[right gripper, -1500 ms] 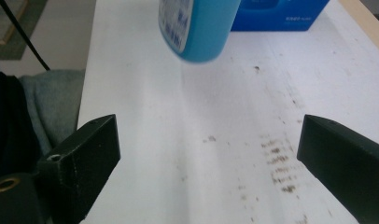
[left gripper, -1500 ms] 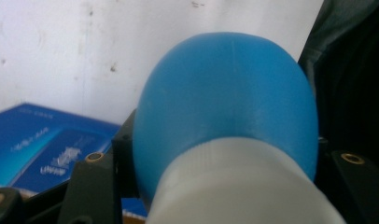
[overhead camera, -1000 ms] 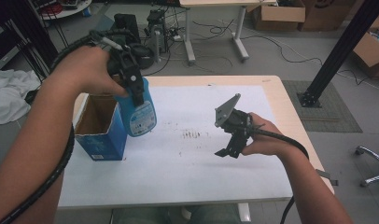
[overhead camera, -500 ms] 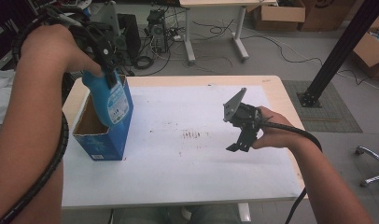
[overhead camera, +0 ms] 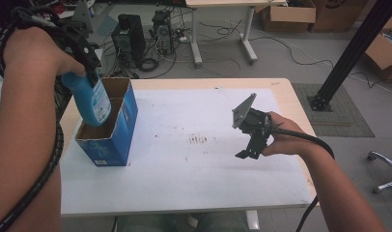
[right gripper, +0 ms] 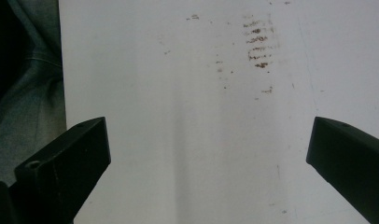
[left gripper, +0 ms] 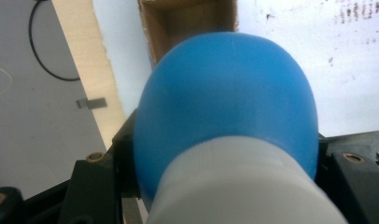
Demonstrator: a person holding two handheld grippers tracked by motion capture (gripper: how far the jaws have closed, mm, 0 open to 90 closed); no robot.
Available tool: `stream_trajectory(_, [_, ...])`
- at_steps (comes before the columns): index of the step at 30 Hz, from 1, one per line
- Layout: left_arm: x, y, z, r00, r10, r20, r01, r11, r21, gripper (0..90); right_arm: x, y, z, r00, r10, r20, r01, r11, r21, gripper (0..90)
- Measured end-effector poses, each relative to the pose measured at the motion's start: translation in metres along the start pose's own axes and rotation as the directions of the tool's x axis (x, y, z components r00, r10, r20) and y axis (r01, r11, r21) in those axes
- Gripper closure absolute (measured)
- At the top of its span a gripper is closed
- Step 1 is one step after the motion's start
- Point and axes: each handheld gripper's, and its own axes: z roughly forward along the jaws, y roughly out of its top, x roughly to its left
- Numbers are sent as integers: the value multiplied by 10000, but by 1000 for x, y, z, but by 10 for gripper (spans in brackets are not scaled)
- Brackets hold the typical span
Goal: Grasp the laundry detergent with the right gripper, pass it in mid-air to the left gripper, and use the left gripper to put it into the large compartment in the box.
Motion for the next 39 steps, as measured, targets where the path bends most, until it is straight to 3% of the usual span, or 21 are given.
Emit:
stream_trajectory(4, [11, 2, 13, 9988, -351, 338, 353, 9994, -56, 387, 1, 0, 0, 10000, 12, 32, -12, 10000, 46, 0])
stream_trajectory(7, [16, 4, 29, 9994, -240, 229, 239, 9997, 80, 387, 2, 1, 0, 10000, -20, 35, 20, 10000, 36, 0])
stream_trajectory(12, [18, 7, 47, 9989, -228, 420, 222, 9997, 141, 388, 3, 3, 2, 10000, -24, 52, 24, 10000, -11, 0])
stream_trajectory(19, [17, 10, 69, 9987, -198, 476, 186, 9995, 245, 388, 5, 3, 7, 10000, -34, -39, 34, 10000, 19, 0])
stream_trajectory(20, [15, 11, 79, 9984, -184, 538, 167, 9994, 309, 388, 4, 3, 8, 10000, -22, -62, 22, 10000, 17, 0])
stream_trajectory(33, [10, 21, 129, 9977, -109, 673, 73, 9986, 530, 388, 5, 0, 10, 9999, 27, -137, -25, 9999, 123, 0])
stream_trajectory(39, [11, 24, 141, 9985, -85, 533, 51, 9980, 628, 388, 6, -1, 12, 9998, 52, -181, -50, 9999, 134, 0])
